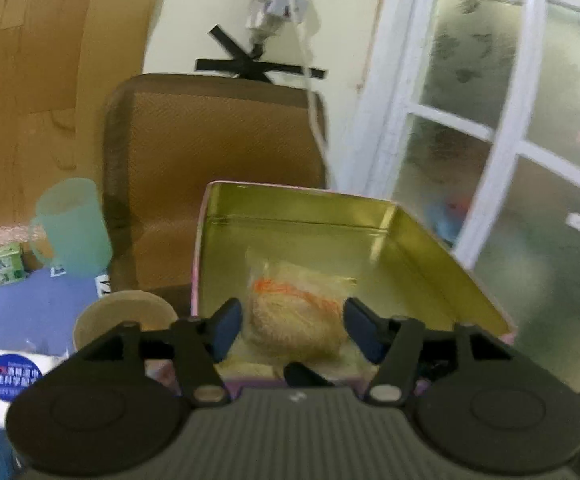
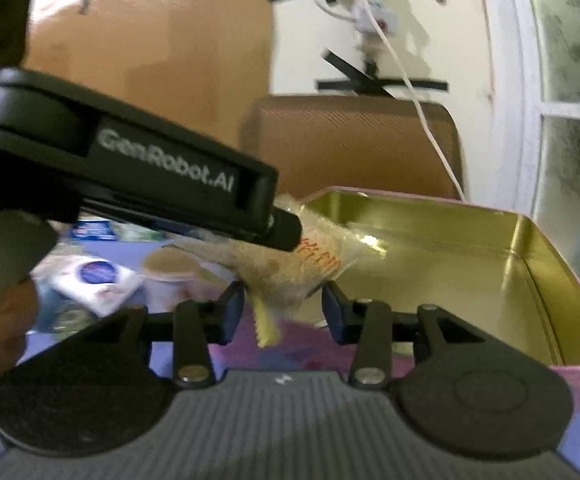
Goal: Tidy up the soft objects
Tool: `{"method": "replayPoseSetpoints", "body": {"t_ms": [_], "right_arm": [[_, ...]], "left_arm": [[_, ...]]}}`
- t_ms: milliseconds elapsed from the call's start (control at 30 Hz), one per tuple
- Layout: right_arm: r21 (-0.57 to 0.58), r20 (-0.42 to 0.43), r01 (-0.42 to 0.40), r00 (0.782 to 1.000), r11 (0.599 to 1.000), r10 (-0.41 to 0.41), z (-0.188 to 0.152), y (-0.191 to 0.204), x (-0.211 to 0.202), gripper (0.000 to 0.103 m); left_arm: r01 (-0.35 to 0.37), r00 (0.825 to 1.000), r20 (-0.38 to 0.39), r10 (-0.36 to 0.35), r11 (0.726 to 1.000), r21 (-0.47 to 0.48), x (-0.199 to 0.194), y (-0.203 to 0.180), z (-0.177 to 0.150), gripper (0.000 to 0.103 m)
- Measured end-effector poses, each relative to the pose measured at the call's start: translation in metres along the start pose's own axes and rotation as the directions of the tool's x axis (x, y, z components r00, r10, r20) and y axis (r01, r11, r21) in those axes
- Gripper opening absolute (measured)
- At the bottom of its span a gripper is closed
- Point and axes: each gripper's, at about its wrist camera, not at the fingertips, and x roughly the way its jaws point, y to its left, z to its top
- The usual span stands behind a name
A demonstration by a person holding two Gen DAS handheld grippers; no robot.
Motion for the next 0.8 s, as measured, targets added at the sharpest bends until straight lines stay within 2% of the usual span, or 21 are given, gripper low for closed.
{"method": "replayPoseSetpoints", "body": {"t_ms": [100,267,400,533,800], "right_arm": [[-0.015,-0.007,0.087,0.996,0.996,-0.087,0.002,-0.005,0.013,0.052],[0.060,0.019,0.067,0.998,0.996,-0.068,-0.003,-0.008,-0.004,0.052],[0.088,0.035,0.058,0.997,0.994,-0.061,-0.008,0.000,-0.017,0.052],[0.135,0.044,0.053,0.997,0.990,-0.059,-0.009,0.008,-0.025,0.052],[0.283,-0.004,0.092,0.996,0.955,-0.094,-0.019,0.003,-0.056,0.053]], "left_arm": [[-0.017,0.999,-0.029,0.015,0.999,-0.044,0.003,0.008,-0.004,0.060],[-0.040,0.999,0.011,0.040,0.998,-0.049,-0.028,0.017,-0.018,0.060],[-0.082,0.997,0.005,0.082,0.995,-0.063,-0.052,0.026,-0.035,0.061],[-0.152,0.988,-0.047,0.149,0.985,-0.077,-0.068,0.033,-0.058,0.061],[-0.195,0.976,-0.116,0.186,0.978,-0.075,-0.088,0.027,-0.083,0.063]]}}
